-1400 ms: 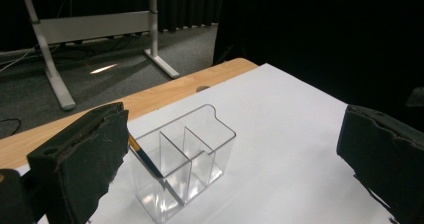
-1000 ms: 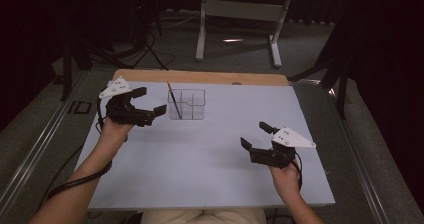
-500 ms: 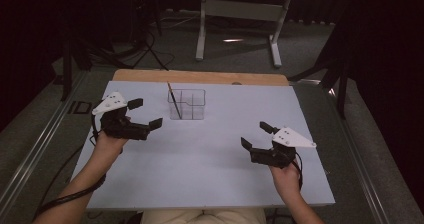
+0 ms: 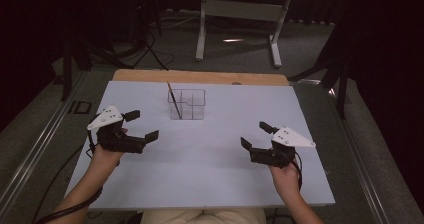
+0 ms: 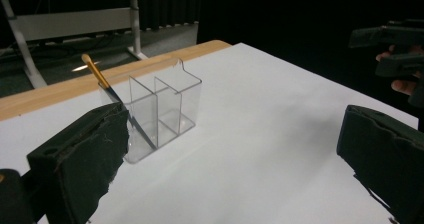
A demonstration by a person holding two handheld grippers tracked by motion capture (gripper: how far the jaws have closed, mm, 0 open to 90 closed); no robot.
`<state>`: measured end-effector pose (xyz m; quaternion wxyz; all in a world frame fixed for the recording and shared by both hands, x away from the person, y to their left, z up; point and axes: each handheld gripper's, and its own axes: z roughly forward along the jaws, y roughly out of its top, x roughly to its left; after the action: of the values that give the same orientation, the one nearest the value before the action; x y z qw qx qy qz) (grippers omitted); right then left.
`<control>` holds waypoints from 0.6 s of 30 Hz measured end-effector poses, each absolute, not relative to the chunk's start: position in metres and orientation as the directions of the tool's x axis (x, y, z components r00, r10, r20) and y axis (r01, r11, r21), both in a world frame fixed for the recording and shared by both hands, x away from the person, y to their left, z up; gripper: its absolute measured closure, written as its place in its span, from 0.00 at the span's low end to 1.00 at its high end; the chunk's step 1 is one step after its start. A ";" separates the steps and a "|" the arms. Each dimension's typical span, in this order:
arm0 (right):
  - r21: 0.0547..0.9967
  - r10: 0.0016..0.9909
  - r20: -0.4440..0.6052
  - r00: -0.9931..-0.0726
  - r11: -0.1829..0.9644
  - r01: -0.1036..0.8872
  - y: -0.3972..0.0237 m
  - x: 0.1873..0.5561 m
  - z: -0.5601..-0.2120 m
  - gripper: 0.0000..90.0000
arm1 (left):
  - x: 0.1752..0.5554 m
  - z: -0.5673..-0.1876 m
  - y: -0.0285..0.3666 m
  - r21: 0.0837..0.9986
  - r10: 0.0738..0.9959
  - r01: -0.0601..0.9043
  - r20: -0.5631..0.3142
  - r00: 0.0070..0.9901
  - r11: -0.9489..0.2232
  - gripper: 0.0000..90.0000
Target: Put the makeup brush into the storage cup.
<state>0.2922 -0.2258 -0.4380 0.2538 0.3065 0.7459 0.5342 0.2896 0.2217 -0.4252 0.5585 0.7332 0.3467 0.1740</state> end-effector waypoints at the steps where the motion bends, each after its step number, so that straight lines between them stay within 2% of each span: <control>1: 0.952 0.728 -0.050 -0.684 0.241 0.187 -0.226 0.292 -0.438 0.18 | 0.288 -0.427 0.222 0.939 0.701 0.315 -0.133 0.701 -0.136 0.01; 18: 0.951 0.729 -0.056 -0.682 0.247 0.185 -0.226 0.292 -0.439 0.18 | 0.274 -0.465 0.221 0.931 0.688 0.332 -0.142 0.712 -0.151 0.01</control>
<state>0.2915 -0.2259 -0.4389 0.2557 0.3060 0.7469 0.5321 0.2743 0.2211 -0.4648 0.5534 0.7413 0.3438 0.1611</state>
